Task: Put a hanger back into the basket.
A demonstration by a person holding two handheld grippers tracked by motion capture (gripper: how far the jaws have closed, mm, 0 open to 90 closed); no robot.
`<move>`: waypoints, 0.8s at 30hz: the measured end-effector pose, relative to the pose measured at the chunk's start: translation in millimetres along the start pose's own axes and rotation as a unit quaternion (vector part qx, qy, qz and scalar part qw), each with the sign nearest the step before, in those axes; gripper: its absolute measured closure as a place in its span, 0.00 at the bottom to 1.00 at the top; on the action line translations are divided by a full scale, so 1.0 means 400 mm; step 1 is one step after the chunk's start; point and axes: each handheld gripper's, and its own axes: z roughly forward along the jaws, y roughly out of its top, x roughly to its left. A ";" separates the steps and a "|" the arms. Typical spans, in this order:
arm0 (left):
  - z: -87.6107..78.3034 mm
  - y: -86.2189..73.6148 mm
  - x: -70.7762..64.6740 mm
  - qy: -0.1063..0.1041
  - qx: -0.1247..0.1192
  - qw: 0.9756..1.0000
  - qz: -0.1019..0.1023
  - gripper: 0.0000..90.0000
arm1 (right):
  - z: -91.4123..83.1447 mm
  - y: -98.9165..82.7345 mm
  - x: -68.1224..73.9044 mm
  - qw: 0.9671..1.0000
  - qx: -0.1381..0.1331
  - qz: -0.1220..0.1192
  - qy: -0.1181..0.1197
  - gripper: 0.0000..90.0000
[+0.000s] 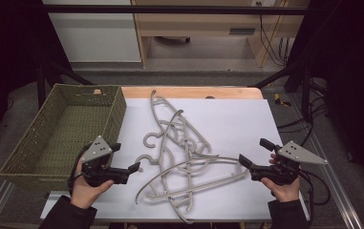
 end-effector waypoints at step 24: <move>0.219 0.040 -0.087 -0.045 0.142 0.986 0.076 0.18 | 0.009 -0.002 0.003 1.000 0.007 -0.003 0.001 0.05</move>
